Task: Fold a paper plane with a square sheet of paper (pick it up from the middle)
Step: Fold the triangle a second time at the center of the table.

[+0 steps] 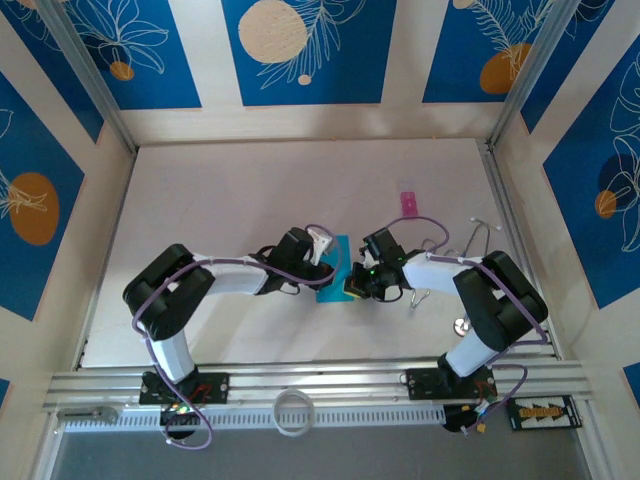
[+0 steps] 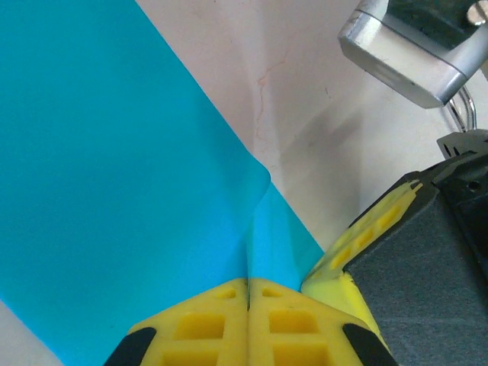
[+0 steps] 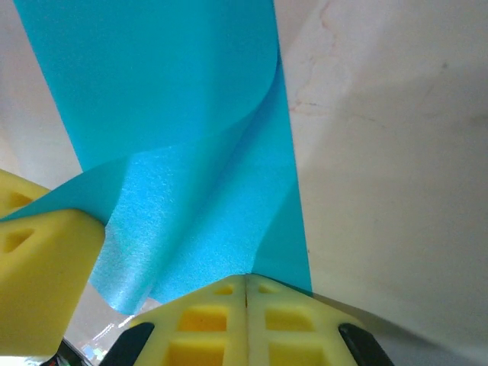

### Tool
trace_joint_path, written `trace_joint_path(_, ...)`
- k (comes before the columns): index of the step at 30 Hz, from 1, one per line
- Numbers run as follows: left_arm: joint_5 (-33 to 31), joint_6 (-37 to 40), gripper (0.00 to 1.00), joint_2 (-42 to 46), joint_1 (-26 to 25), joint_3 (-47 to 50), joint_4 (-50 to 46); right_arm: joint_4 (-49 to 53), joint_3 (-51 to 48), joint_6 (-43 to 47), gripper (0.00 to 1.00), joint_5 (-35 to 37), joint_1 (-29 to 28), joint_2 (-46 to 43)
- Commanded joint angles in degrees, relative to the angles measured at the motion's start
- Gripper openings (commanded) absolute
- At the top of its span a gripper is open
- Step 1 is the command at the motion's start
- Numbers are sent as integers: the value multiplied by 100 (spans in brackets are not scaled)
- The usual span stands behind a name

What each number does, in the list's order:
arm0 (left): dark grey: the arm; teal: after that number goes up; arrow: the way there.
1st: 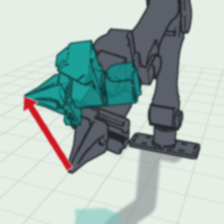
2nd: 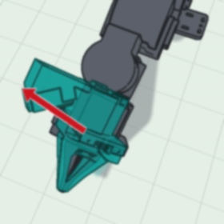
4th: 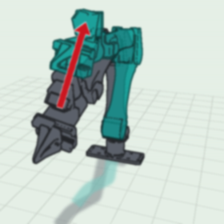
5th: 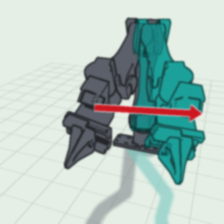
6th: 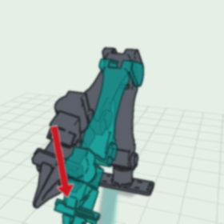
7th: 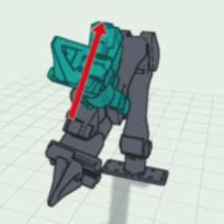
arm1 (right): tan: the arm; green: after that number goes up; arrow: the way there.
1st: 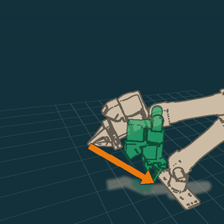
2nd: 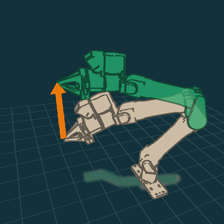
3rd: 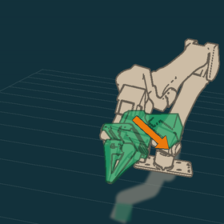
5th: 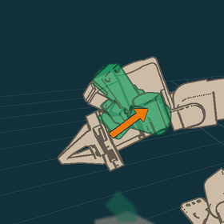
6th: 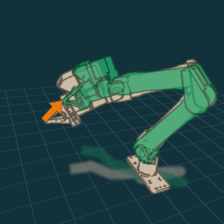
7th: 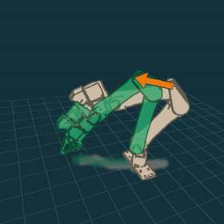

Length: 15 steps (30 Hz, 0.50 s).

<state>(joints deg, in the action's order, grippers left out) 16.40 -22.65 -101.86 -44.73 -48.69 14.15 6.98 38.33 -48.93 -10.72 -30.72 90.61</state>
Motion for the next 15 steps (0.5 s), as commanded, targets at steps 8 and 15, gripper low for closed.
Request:
trace_joint_path(8, -404, 589, 0, -179, 96, -21, -39, 441, 54, 160, 2, 61, 21, 170)
trace_joint_path(15, -549, 778, 0, -208, 105, -2, 22, 450, 76, 196, 2, 37, 22, 185)
